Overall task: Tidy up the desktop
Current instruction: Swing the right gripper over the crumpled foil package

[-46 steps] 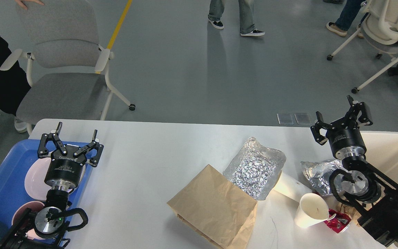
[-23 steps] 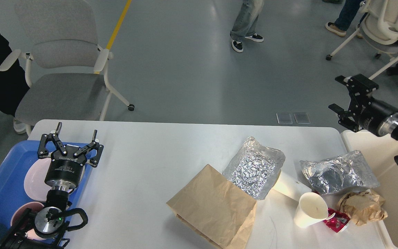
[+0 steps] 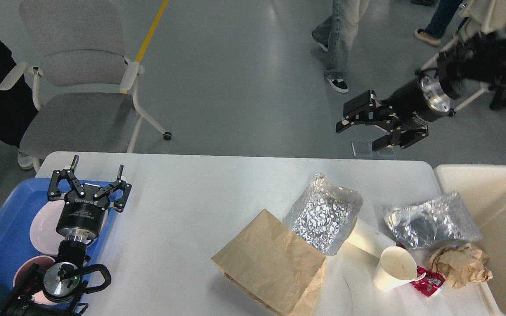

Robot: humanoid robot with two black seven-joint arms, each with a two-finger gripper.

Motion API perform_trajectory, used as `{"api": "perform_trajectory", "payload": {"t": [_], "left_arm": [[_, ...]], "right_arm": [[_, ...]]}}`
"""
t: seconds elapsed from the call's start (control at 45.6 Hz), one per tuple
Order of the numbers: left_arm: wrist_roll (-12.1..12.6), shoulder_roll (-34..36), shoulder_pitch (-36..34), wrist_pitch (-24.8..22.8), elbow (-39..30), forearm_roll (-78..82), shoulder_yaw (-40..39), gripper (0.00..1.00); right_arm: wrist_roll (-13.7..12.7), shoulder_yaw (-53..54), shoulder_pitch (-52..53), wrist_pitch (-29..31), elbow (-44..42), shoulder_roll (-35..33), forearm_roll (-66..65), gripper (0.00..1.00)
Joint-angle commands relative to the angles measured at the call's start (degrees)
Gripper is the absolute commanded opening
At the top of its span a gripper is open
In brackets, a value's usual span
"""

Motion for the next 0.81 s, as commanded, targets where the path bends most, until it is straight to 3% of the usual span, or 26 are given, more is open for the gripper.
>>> {"api": "perform_trajectory", "payload": {"t": [0.0,0.197,0.285,0.526,0.789], "left_arm": [[0.0,0.0,0.0,0.0,0.0,0.0,0.0,0.96],[0.0,0.0,0.0,0.0,0.0,0.0,0.0,0.96],[0.0,0.0,0.0,0.0,0.0,0.0,0.0,0.96],[0.1,0.0,0.0,0.0,0.0,0.0,0.0,0.96],[0.1,0.0,0.0,0.0,0.0,0.0,0.0,0.96]], "right_arm": [[-6.9,-1.2,7.2,3.2,5.1,7.4,0.6,1.00],[-29.1,4.3,22.8,3.2,18.9,10.1,7.3,1.00],[-35.2,5.7,28.3,3.2,22.2,9.0,11.0,1.00],[-39.2,5.7,31.9,3.2,28.4,5.0,12.6,1.00],[-38.4,7.9,30.8,1.0,33.2,1.3,12.5,1.00]]}}
